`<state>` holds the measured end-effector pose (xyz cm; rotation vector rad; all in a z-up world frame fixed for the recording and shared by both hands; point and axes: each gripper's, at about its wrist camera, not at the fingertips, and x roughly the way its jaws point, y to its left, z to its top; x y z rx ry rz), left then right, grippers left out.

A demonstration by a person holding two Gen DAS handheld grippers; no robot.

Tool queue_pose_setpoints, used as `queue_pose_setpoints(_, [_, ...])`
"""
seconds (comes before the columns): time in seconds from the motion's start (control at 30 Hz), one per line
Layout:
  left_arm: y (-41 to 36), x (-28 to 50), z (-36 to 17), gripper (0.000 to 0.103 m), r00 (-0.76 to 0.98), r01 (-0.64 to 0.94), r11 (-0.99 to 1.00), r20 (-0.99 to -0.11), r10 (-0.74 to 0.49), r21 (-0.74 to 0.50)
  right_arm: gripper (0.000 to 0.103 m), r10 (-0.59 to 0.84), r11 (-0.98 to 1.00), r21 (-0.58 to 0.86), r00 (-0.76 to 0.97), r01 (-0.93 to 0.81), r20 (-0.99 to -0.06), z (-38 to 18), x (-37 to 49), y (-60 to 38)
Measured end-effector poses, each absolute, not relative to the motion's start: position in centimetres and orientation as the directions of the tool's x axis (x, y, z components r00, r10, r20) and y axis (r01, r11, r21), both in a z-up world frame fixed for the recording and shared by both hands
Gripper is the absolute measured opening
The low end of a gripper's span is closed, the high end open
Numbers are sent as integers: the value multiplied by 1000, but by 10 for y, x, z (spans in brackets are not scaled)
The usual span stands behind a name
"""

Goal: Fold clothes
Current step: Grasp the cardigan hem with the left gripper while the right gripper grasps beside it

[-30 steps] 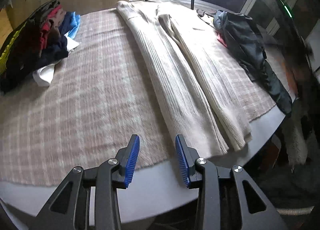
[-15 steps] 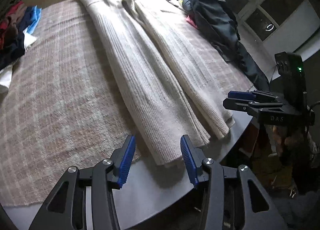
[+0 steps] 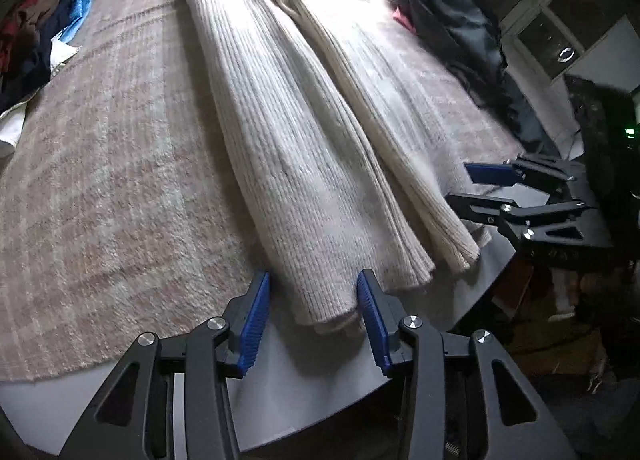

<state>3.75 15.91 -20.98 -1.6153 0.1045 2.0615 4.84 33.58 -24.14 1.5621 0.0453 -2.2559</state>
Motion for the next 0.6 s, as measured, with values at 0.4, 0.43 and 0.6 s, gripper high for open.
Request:
queue_pose_setpoints(0.4, [177,38,-197,11,-147,-464,-833,-901,407,-301,18,-476,-832,356,-217,425,-852,-243,40,343])
queue_pose_setpoints(0.43, [177,38,-191,10,-149,-465,-824,-889,433,-323,17,-503,-823,394,-203,410,-840,-242,36,346])
queue_pose_setpoints(0.6, [166,14,-148,10,-161,-462,-758,-797,582,-461,14,-634,-761,547,-224,349,-740,-201,12,361])
